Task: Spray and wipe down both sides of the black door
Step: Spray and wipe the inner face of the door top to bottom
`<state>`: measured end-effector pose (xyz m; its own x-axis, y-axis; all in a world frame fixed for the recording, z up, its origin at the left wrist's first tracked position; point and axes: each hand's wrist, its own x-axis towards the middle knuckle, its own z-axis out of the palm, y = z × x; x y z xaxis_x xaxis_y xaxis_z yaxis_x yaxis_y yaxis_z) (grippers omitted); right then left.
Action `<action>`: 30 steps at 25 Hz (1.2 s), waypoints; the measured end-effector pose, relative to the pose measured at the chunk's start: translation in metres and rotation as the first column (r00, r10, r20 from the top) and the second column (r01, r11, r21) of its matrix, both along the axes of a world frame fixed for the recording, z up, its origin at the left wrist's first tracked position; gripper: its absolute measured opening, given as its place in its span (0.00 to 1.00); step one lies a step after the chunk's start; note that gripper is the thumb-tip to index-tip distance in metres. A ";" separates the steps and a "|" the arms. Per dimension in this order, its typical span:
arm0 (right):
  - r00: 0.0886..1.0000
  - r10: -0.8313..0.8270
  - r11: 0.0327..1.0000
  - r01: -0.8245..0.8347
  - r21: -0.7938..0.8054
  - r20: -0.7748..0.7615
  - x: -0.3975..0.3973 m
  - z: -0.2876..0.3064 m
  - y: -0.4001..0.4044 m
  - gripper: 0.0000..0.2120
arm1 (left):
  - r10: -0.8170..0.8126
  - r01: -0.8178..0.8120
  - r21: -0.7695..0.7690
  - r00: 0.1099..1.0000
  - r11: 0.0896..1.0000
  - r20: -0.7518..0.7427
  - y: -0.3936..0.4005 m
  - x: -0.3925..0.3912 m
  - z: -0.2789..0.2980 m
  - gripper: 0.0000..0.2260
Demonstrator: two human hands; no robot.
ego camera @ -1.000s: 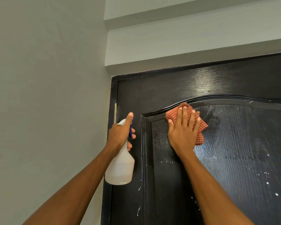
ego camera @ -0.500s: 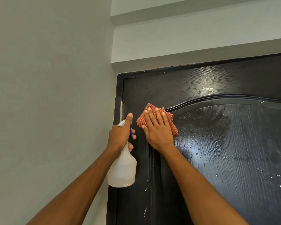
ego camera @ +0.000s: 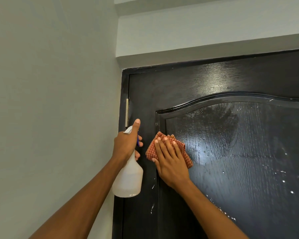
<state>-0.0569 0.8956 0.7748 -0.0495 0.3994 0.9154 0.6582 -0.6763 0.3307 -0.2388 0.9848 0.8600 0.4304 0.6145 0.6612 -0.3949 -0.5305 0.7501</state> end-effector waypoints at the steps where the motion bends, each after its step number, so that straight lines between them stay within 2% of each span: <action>1: 1.000 -0.019 1.000 0.019 -0.010 -0.011 0.000 0.006 -0.004 0.32 | -0.008 0.008 0.006 1.000 1.000 0.002 -0.001 -0.002 0.001 0.26; 4: 0.998 -0.057 0.998 0.058 0.039 -0.035 -0.004 0.062 -0.001 0.33 | -0.014 0.014 0.014 1.000 1.000 0.009 -0.005 -0.007 0.008 0.27; 6: 0.993 -0.084 0.996 0.085 0.008 -0.089 -0.007 0.109 0.001 0.34 | -0.007 0.007 0.012 1.000 1.000 -0.007 -0.006 -0.008 0.008 0.27; 9: 0.991 -0.084 0.996 0.087 0.028 -0.102 -0.007 0.124 0.005 0.35 | 0.007 -0.007 0.001 1.000 1.000 -0.016 -0.003 -0.008 0.001 0.25; 13: 0.996 -0.016 0.993 0.026 0.115 -0.086 -0.006 0.042 0.024 0.34 | 0.031 -0.033 -0.038 0.999 0.999 -0.040 0.005 -0.006 -0.025 0.27; 20: 0.983 0.007 0.998 0.003 0.056 -0.184 -0.010 -0.148 0.014 0.33 | -0.020 -0.005 -0.227 0.994 0.974 -0.111 0.013 -0.014 -0.120 0.29; 22: 0.973 0.026 0.998 -0.011 0.069 -0.228 -0.016 -0.162 0.015 0.31 | -0.048 0.013 -0.263 0.991 0.965 -0.128 0.013 -0.019 -0.133 0.30; 26: 0.964 0.048 0.988 -0.007 0.156 -0.262 -0.027 -0.106 0.030 0.32 | -0.022 -0.018 -0.297 0.991 0.955 -0.133 0.014 -0.030 -0.152 0.30; 30: 0.978 0.083 0.972 -0.038 0.230 -0.190 -0.022 0.013 0.046 0.32 | 0.032 -0.061 -0.296 0.994 0.953 -0.100 0.013 -0.030 -0.154 0.29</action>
<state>-0.0791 0.9414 0.7880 0.1229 0.1844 0.9751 0.7368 -0.6752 0.0348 -0.2686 0.9981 0.7063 0.4477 0.7982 0.4031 -0.2958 -0.2932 0.9091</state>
